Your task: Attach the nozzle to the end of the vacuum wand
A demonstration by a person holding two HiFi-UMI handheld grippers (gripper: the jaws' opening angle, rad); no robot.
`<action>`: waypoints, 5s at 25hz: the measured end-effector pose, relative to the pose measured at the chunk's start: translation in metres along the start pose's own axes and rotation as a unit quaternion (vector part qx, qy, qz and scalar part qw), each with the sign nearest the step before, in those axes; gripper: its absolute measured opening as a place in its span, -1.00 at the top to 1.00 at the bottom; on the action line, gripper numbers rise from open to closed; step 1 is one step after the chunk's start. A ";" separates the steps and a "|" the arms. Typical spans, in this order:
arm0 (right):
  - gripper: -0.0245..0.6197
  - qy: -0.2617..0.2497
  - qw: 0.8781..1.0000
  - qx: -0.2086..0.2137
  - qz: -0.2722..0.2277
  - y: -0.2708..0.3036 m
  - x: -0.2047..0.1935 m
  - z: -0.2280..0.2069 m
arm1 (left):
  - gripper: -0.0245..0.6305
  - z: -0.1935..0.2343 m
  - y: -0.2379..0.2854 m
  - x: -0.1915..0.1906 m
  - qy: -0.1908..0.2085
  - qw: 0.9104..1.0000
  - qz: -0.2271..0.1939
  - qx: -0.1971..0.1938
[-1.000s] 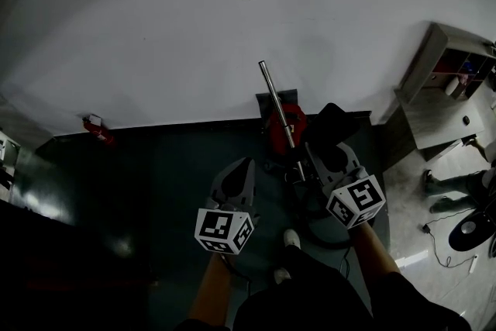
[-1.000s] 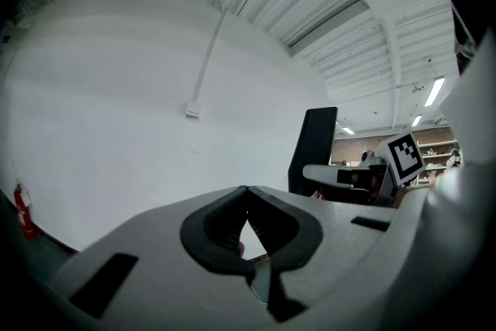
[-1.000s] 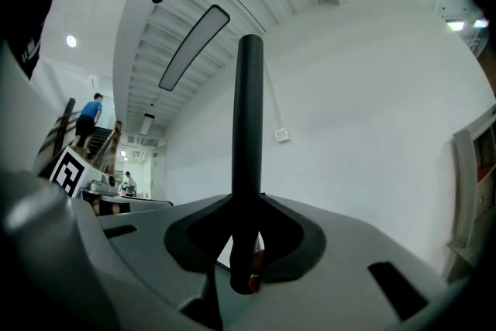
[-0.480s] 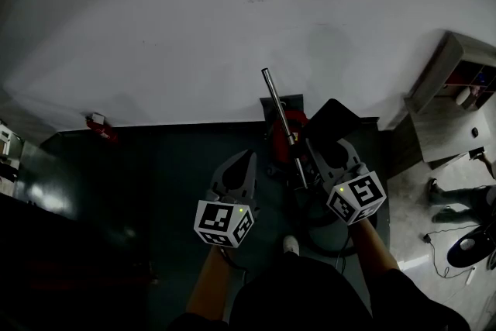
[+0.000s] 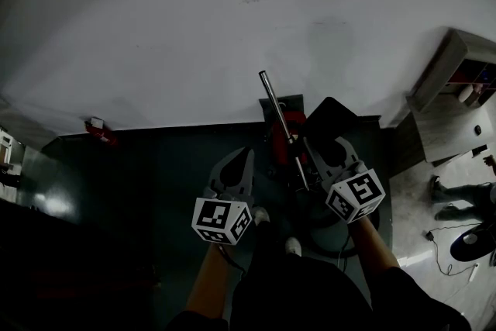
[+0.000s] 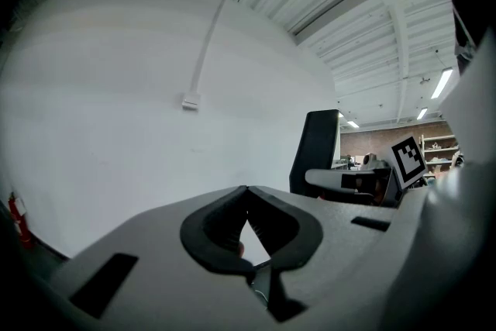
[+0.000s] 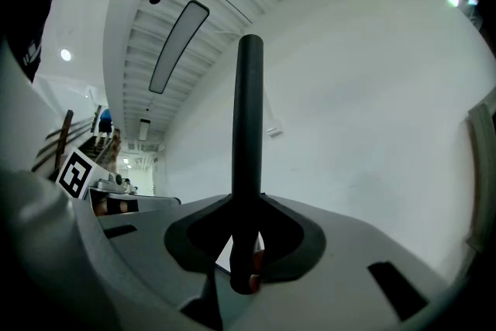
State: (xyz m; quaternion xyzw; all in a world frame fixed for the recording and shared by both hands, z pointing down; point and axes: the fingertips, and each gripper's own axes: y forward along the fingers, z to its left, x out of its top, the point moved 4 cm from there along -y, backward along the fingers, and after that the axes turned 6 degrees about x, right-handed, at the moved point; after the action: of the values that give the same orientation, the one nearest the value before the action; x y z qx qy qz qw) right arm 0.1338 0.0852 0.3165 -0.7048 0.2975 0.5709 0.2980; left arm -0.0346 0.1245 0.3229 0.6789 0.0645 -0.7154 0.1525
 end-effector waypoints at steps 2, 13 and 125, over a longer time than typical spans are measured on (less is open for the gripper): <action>0.64 0.002 1.000 -0.004 -0.001 0.004 -0.003 -0.007 | 0.92 0.003 0.010 -0.003 -0.001 1.000 0.001 -0.004; 0.64 0.007 0.999 -0.031 0.011 0.065 -0.015 -0.046 | 0.92 0.047 0.079 -0.010 -0.012 0.999 0.016 -0.035; 0.64 0.004 0.974 0.067 0.216 0.359 -0.100 -0.233 | 0.50 0.135 0.393 -0.217 -0.087 0.969 0.177 -0.151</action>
State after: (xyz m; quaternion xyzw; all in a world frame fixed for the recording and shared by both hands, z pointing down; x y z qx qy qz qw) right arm -0.0102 -0.3155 0.4257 -0.6047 0.4815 0.5976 0.2127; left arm -0.0354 -0.2594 0.5922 0.5832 0.0372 -0.7155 0.3828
